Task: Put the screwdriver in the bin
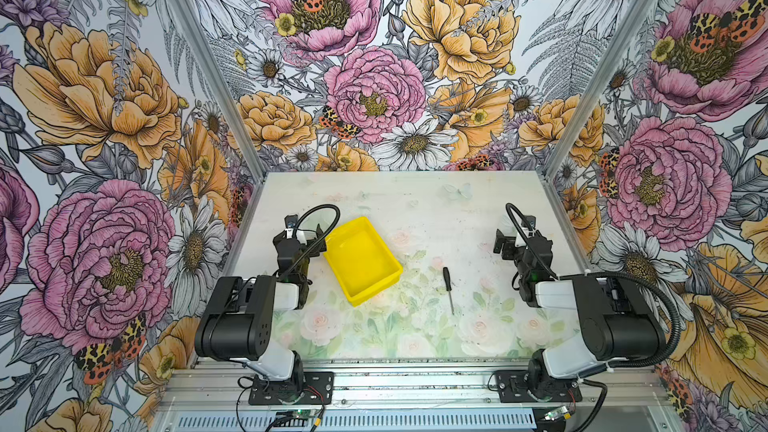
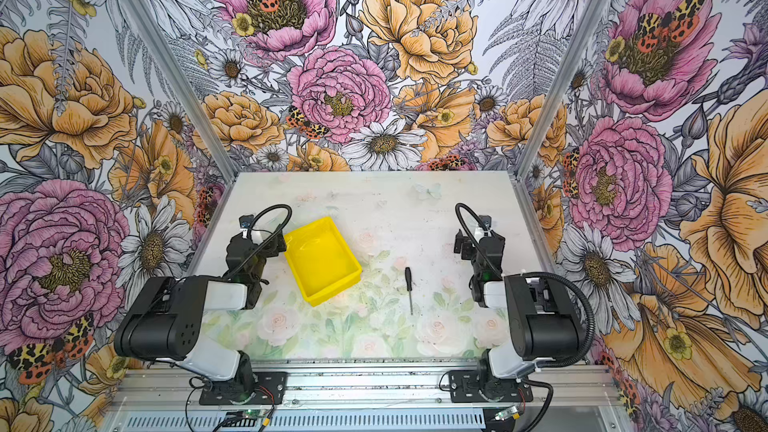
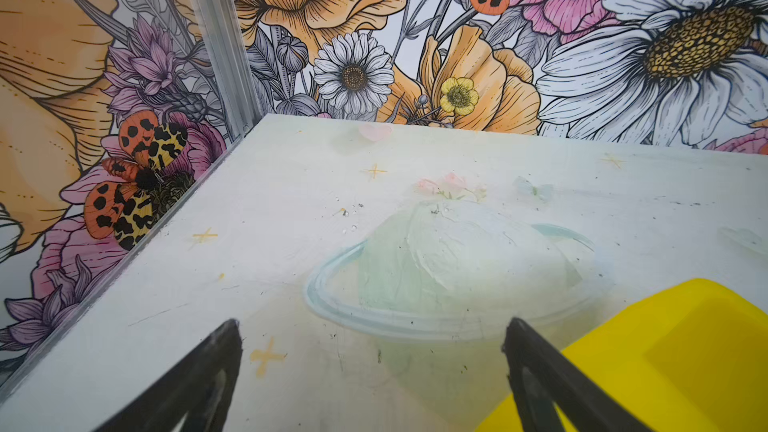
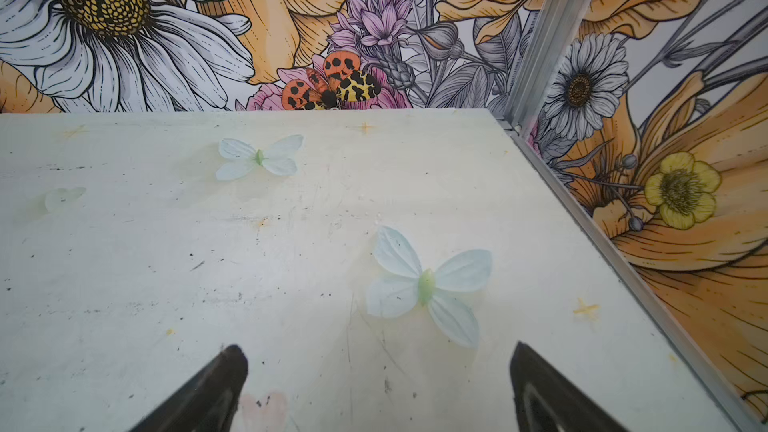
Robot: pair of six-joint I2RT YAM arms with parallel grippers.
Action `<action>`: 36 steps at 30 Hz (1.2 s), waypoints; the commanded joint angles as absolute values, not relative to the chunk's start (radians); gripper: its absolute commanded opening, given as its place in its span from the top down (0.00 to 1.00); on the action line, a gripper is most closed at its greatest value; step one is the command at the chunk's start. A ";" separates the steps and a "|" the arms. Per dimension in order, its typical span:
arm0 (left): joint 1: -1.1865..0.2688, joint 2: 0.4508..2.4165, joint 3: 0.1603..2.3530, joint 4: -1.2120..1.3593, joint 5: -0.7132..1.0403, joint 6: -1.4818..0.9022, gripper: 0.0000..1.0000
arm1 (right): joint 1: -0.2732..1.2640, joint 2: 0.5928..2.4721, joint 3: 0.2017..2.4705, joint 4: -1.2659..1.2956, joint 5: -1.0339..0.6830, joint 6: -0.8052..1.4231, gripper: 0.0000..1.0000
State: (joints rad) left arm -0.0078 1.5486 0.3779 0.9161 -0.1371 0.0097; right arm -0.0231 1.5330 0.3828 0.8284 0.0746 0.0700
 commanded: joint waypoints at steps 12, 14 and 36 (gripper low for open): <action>-0.001 1.548 0.383 0.922 -0.116 0.012 0.01 | -0.023 1.535 0.396 0.857 0.061 0.077 0.01; -0.001 1.547 0.383 0.923 -0.115 0.012 0.02 | -0.023 1.535 0.396 0.857 0.061 0.076 0.01; 0.006 1.548 0.387 0.915 -0.103 0.006 0.01 | -0.028 1.540 0.405 0.845 0.067 0.083 0.01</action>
